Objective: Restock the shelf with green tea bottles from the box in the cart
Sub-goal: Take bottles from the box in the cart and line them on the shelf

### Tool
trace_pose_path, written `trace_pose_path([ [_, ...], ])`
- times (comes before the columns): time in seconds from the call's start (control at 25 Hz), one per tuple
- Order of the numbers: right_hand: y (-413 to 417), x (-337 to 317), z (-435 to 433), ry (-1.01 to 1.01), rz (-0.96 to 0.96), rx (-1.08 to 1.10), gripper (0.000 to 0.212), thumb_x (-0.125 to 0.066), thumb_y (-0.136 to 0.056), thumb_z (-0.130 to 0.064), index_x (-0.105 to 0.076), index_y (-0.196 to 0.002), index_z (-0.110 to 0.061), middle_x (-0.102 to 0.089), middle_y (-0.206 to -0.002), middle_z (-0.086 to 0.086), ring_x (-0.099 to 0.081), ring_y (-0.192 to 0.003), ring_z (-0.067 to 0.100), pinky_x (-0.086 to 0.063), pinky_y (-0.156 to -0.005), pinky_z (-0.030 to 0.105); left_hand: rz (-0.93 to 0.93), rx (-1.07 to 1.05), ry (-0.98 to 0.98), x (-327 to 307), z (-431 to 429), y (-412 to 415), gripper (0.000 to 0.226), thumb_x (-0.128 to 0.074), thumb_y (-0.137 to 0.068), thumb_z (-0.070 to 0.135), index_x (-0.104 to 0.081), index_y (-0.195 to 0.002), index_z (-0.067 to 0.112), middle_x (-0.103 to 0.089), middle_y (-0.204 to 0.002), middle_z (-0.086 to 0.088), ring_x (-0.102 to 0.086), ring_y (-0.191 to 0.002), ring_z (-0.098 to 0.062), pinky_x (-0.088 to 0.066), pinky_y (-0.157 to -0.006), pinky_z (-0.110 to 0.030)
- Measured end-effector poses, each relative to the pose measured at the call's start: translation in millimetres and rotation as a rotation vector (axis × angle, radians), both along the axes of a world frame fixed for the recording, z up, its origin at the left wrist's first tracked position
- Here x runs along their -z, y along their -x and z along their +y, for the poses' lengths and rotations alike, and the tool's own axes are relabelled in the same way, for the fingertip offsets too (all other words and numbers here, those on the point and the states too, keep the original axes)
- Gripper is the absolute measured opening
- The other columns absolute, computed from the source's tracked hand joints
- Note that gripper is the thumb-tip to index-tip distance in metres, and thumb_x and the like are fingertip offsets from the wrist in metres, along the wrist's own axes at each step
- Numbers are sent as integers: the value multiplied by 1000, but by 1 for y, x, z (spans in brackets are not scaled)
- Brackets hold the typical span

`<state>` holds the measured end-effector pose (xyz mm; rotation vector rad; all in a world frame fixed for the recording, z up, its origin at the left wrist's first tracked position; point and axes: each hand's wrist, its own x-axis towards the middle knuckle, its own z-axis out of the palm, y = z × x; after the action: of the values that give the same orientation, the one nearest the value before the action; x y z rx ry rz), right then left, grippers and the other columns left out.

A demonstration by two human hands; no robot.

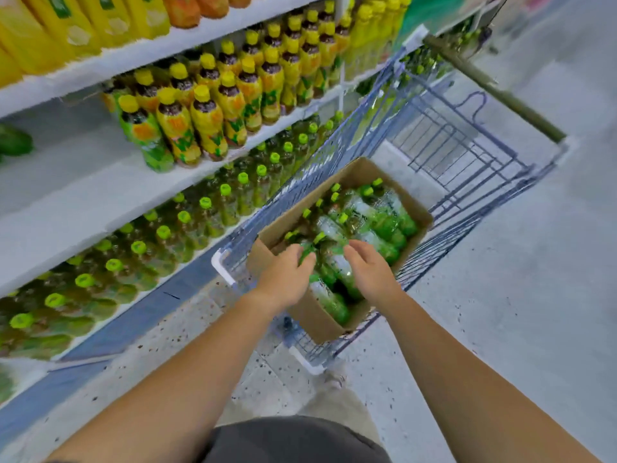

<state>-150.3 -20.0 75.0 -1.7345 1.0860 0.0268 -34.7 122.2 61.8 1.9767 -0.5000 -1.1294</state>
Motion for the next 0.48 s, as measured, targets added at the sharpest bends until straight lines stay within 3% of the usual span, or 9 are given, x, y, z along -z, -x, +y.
trace_pose_path([
  [0.16, 23, 28, -89, 23, 127, -100, 53, -47, -98, -52, -48, -142, -24, -53, -143, -1, -52, -124, 16, -38, -101, 32, 69, -105, -110, 33, -68, 27, 68, -36, -102, 56, -29, -155, 14, -38, -157, -4, -42, -138, -22, -33, -102, -30],
  [0.32, 28, 60, -168, 17, 217, -254, 58, -46, -97, -56, -43, -146, -26, -52, -143, -3, -50, -123, 16, -39, -103, 36, 146, -210, -155, 72, -132, 44, 73, -32, -97, 66, -30, -153, 20, -42, -154, 0, -48, -129, -20, -36, -98, -34],
  [0.36, 27, 68, -183, 19, 231, -280, 57, -46, -98, -53, -42, -147, -24, -51, -145, -2, -50, -127, 18, -39, -107, 40, 175, -231, -143, 82, -146, 47, 75, -32, -96, 66, -28, -154, 19, -47, -148, 3, -51, -126, -18, -38, -96, -34],
  [0.48, 15, 97, -224, 71, 272, -315, 53, -48, -100, -46, -43, -146, -21, -55, -141, 1, -53, -124, 19, -40, -107, 40, 248, -322, -119, 115, -190, 51, 78, -33, -95, 67, -26, -154, 18, -53, -102, 18, -55, -89, -1, -40, -79, -32],
])
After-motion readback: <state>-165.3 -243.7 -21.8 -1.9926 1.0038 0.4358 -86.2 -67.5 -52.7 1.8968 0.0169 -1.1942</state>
